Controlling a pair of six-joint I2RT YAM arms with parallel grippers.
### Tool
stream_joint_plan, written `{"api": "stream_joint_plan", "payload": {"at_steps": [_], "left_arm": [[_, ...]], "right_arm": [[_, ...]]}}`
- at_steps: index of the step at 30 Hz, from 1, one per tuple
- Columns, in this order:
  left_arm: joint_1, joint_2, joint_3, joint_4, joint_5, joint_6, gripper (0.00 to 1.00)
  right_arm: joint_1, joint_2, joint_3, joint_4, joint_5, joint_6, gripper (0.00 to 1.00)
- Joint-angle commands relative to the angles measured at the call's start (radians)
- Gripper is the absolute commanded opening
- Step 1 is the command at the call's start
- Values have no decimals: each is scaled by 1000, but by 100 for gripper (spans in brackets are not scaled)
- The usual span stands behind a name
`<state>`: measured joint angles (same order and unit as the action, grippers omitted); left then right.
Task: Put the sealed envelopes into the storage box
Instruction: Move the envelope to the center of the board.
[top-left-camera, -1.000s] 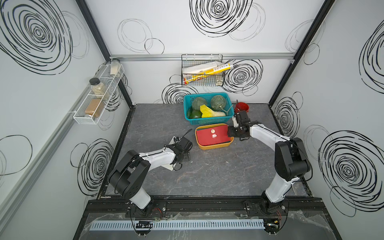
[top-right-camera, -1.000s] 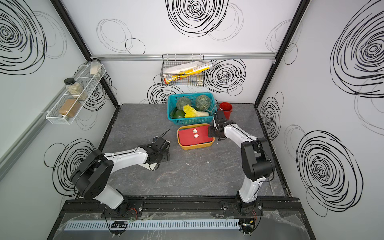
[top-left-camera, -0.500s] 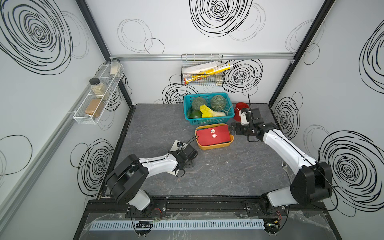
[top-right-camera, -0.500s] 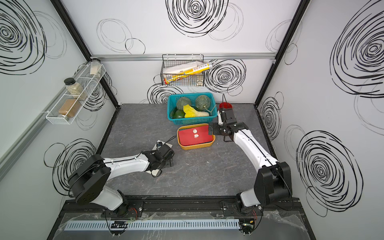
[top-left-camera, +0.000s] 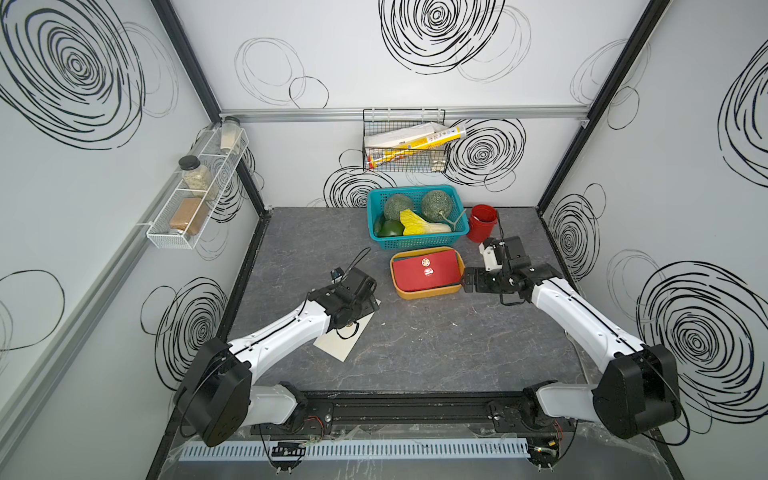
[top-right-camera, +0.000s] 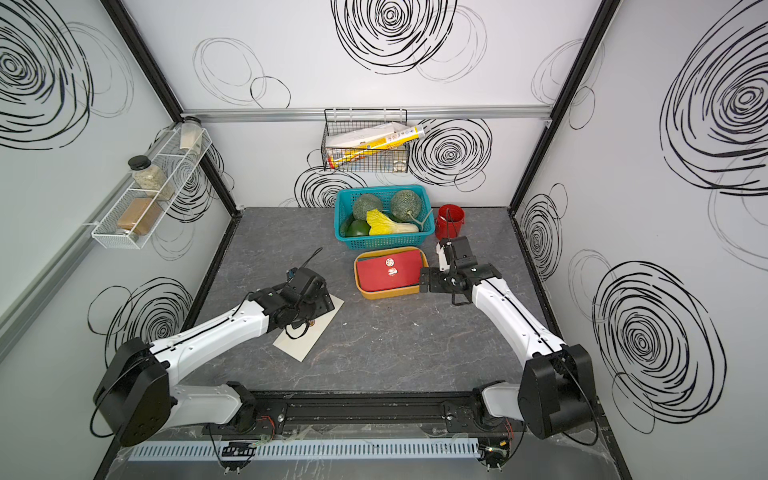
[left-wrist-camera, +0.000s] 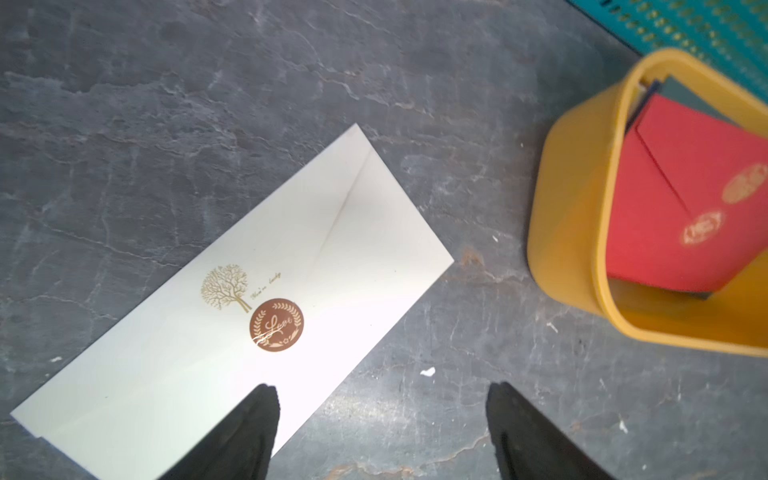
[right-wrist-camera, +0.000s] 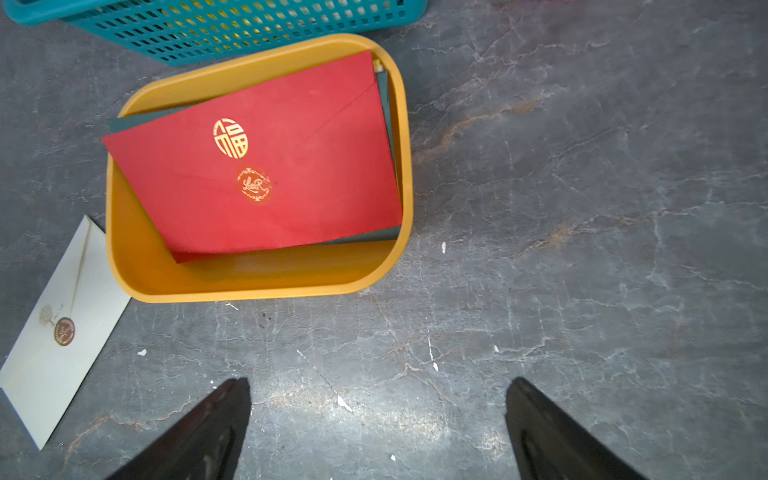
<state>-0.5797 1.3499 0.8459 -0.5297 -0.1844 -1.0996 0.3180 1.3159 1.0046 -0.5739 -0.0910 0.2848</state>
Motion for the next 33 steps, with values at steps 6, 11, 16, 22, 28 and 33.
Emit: {"api": "stream_joint_plan", "payload": {"at_steps": [6, 11, 16, 22, 28, 33], "left_arm": [[6, 158, 23, -174, -95, -422, 86], [12, 227, 37, -127, -82, -388, 87], [0, 265, -30, -62, -52, -394, 87], [-14, 303, -57, -24, -3, -299, 86], [-134, 302, -24, -71, -19, -117, 85], [-208, 256, -105, -78, -2, -82, 85]], "right_arm": [[121, -11, 19, -10, 10, 31, 100], [252, -33, -6, -13, 39, 57, 100], [346, -60, -20, -6, 45, 92, 100], [415, -72, -1, -34, 43, 105, 100], [432, -110, -71, -41, 15, 128, 100], [439, -116, -127, -15, 5, 154, 100]]}}
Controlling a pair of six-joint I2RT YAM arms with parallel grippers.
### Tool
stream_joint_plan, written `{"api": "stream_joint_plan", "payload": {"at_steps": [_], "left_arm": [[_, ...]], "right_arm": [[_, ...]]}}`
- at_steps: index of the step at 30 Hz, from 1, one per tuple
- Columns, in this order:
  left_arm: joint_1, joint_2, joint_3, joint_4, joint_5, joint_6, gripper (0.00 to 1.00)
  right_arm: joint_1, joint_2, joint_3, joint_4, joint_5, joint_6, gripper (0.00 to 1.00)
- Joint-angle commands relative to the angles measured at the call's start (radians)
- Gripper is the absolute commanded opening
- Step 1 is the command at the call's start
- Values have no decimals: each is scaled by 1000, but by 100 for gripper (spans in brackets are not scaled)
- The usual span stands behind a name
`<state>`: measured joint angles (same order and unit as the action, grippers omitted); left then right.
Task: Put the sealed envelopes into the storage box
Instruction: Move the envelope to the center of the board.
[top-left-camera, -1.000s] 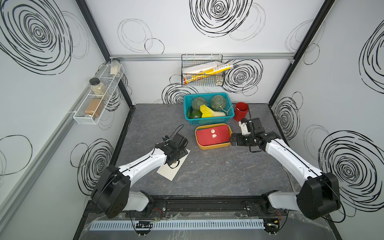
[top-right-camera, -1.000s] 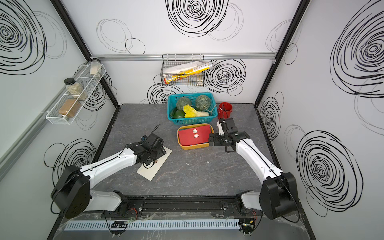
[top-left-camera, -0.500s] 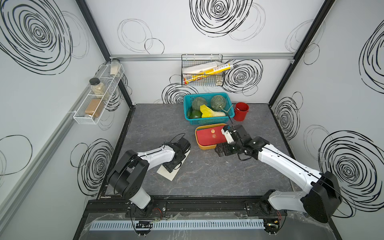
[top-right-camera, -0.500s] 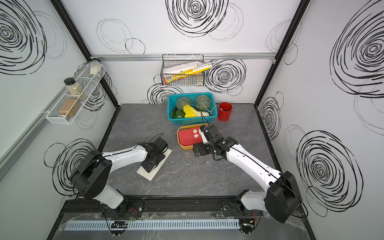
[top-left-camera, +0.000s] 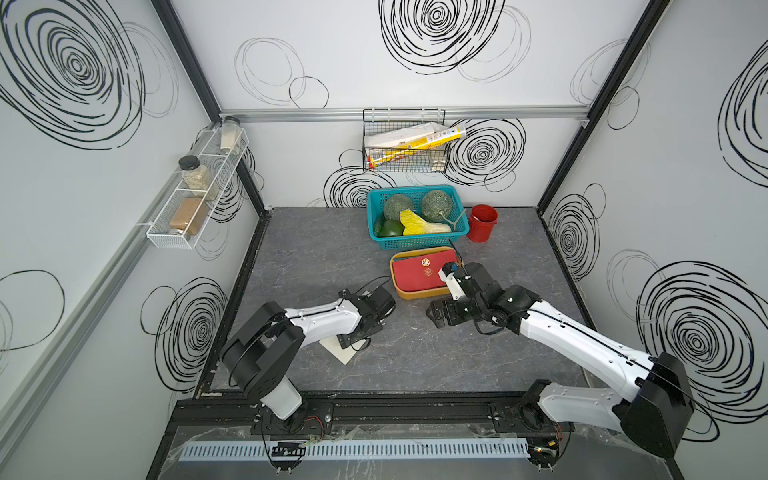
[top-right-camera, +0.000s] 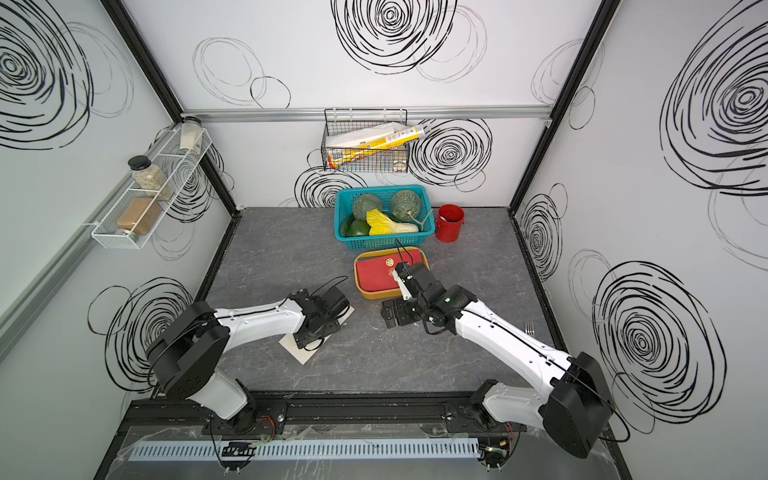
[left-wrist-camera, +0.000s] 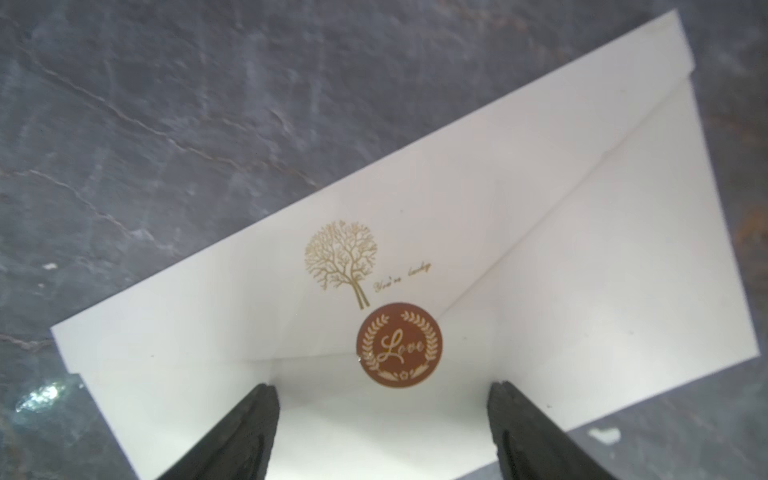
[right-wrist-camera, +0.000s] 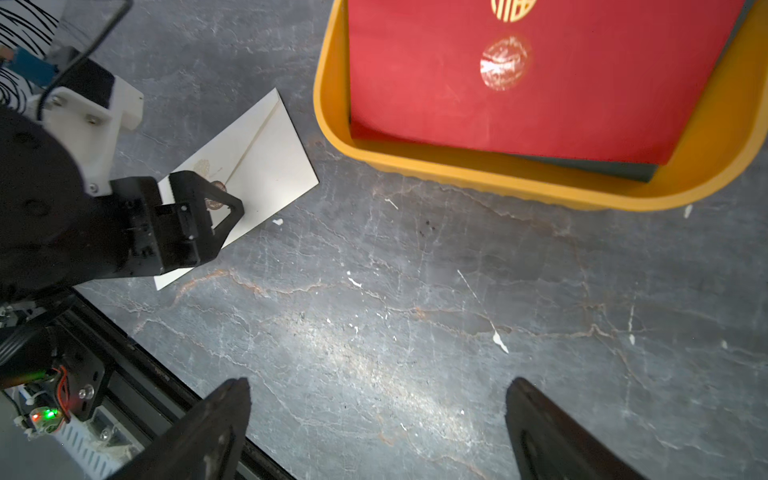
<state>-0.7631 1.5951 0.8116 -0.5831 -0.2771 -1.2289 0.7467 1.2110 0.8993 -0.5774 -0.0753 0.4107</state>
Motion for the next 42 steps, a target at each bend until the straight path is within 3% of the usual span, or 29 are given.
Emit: {"api": "stream_joint_plan", "payload": {"at_steps": [1, 4, 9, 14, 21, 26, 29, 33, 38, 39, 42], "left_arm": [[-27, -2, -86, -11, 105, 58, 85], [-57, -25, -91, 34, 141, 122, 83], [-170, 80, 60, 2, 180, 315, 82], [-259, 143, 117, -1, 210, 400, 81], [-292, 148, 142, 32, 215, 489, 79], [-289, 106, 268, -6, 125, 546, 84], [-281, 60, 341, -58, 75, 546, 86], [-201, -45, 314, -125, 59, 484, 87], [-46, -259, 73, -61, 166, 439, 89], [-28, -294, 26, -41, 189, 436, 99], [11, -368, -102, 50, 265, 423, 99]], "right_arm": [[15, -11, -29, -3, -13, 37, 100], [30, -2, -42, 31, -21, 67, 100], [55, 42, -67, 99, -19, 147, 100], [58, 50, -125, 158, 15, 225, 100], [57, 110, -210, 189, 48, 321, 100], [57, 150, -243, 236, 30, 373, 100], [57, 148, -240, 232, 27, 383, 100], [59, 149, -227, 225, 8, 384, 100], [73, 189, -209, 236, -9, 376, 100], [77, 198, -207, 242, -14, 376, 100], [93, 228, -209, 283, -44, 385, 99]]}}
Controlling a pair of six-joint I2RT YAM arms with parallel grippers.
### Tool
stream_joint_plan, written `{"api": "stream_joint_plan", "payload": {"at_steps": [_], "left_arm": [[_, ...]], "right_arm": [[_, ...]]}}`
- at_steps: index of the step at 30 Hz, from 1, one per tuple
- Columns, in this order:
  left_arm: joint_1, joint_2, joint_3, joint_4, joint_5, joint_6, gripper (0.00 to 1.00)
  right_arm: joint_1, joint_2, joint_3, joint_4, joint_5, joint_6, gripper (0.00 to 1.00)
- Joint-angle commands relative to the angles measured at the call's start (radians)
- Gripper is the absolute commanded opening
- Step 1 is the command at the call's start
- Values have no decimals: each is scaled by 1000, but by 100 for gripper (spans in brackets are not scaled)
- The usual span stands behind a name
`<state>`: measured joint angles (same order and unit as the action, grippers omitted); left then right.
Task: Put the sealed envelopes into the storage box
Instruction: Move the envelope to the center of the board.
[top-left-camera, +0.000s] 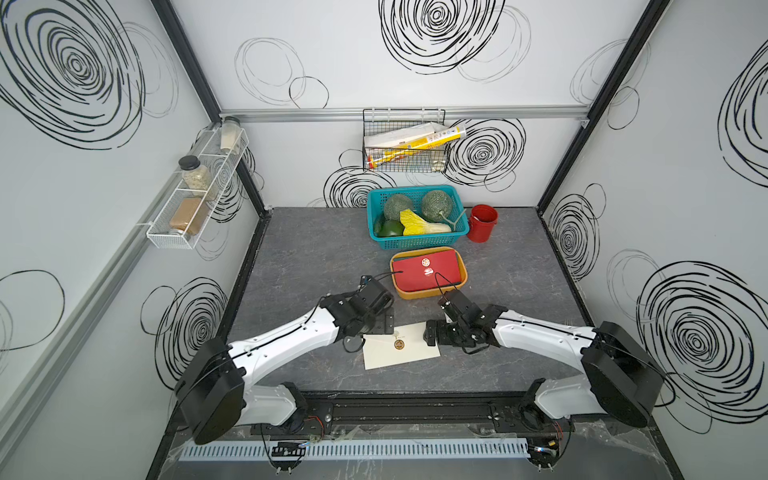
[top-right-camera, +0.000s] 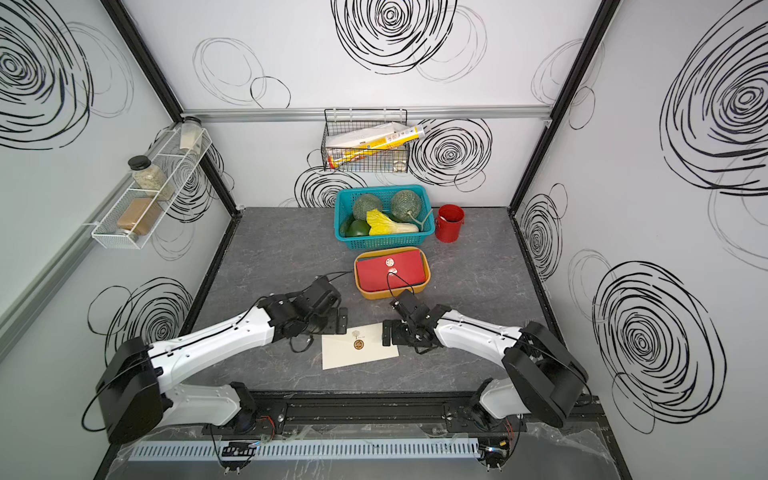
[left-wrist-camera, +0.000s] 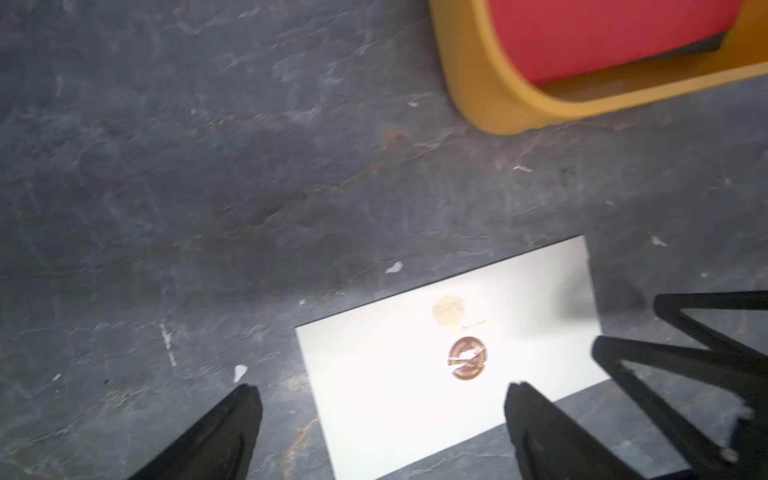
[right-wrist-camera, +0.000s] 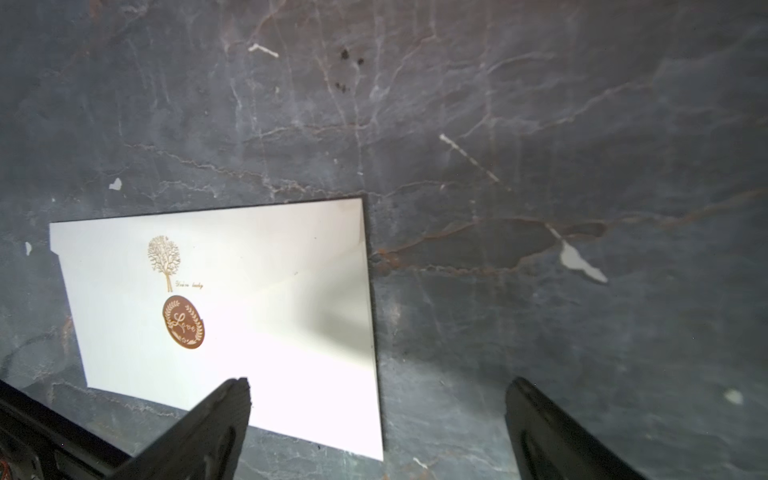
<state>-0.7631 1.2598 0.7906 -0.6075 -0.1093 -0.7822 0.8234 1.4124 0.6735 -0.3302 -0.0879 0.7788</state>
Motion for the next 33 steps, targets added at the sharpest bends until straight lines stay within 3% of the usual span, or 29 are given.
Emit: {"api": "stream_joint_plan", "payload": {"at_steps": [1, 10, 14, 20, 33], "left_arm": [[18, -41, -113, 107, 119, -25, 99], [22, 5, -242, 290, 193, -67, 98], [22, 22, -307, 379, 244, -89, 98], [31, 38, -348, 454, 287, -93, 98], [35, 67, -365, 515, 329, -109, 98]], "right_arm": [[23, 40, 22, 46, -42, 18, 97], [49, 132, 10, 111, -86, 23, 81], [48, 136, -29, 147, -108, 37, 84], [56, 125, -40, 154, -128, 37, 100], [88, 172, -49, 188, -117, 86, 100]]}}
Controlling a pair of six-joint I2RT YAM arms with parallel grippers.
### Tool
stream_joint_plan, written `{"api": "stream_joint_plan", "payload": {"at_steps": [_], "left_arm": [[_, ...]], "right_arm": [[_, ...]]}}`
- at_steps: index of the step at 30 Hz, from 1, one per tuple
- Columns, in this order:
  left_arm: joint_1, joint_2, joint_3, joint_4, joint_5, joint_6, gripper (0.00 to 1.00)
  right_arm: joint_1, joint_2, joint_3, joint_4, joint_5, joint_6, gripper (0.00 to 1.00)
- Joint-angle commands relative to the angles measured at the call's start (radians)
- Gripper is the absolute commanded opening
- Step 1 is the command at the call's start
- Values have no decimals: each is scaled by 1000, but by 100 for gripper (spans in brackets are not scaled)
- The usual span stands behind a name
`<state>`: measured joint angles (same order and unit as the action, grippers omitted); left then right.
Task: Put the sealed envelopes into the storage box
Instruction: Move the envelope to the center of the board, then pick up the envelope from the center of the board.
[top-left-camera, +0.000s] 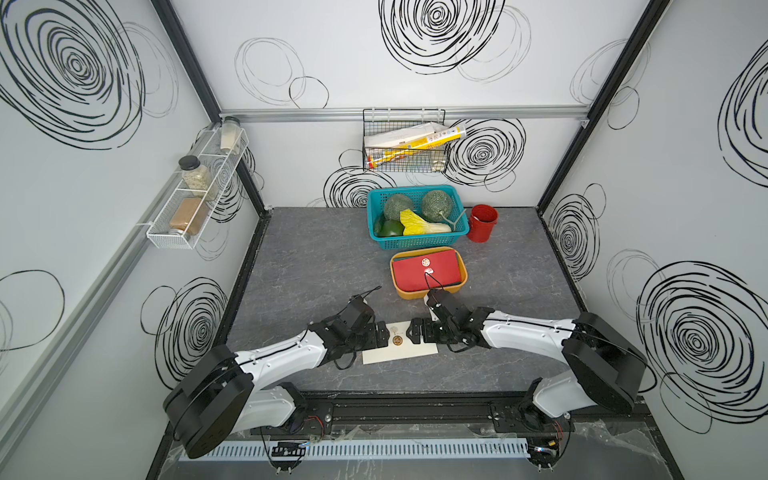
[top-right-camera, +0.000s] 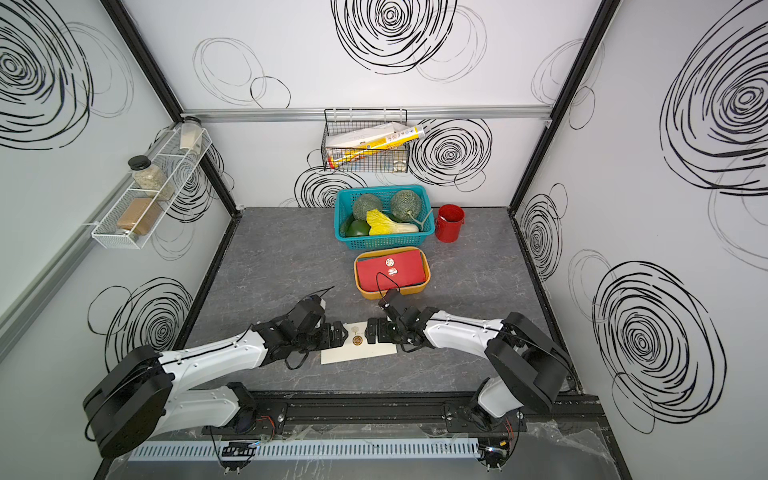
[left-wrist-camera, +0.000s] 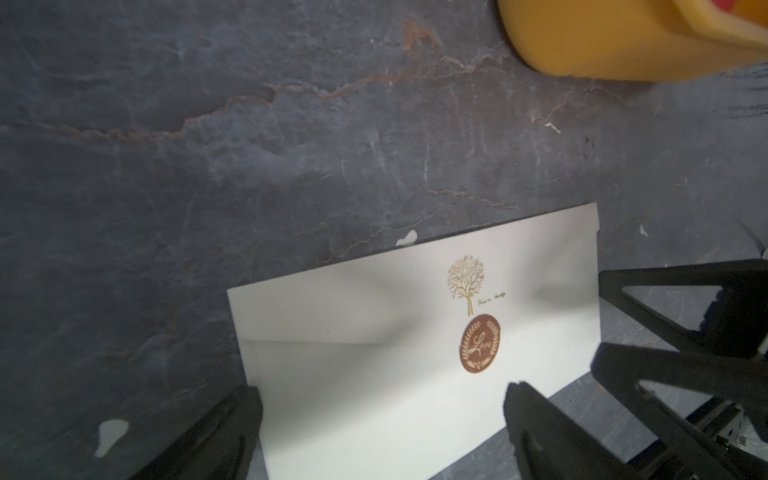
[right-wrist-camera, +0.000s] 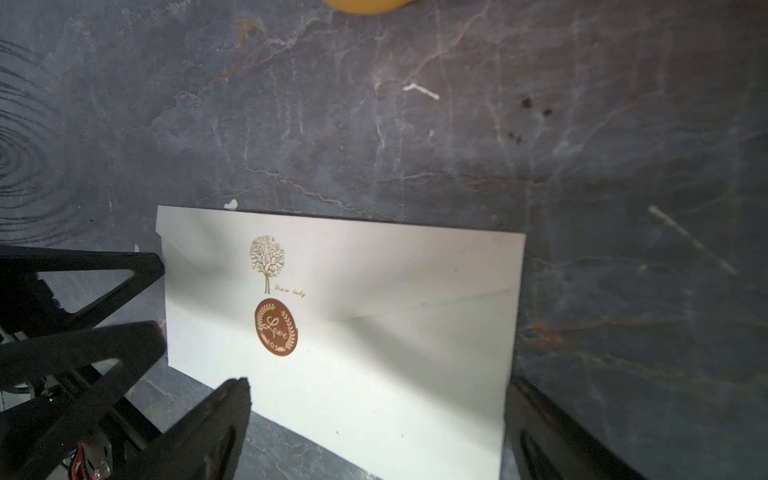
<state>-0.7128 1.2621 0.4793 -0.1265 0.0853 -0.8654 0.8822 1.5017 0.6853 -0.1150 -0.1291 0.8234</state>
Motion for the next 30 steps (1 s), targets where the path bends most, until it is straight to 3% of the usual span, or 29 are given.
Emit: {"api": "stream_joint_plan", "payload": {"at_steps": [1, 5, 12, 23, 30], "left_arm": [[-16, 66, -57, 35, 137, -24, 98], [-15, 83, -62, 34, 144, -18, 98], [2, 13, 100, -240, -58, 47, 99], [-5, -87, 91, -282, -22, -11, 99], [-52, -11, 46, -185, -18, -40, 99]], "right_arm": [[29, 84, -62, -26, -76, 42, 100], [29, 106, -58, -29, -72, 39, 100], [23, 65, -12, -140, 24, 12, 100], [20, 23, 7, -198, 64, -8, 100], [21, -1, 10, -213, 45, -39, 100]]}}
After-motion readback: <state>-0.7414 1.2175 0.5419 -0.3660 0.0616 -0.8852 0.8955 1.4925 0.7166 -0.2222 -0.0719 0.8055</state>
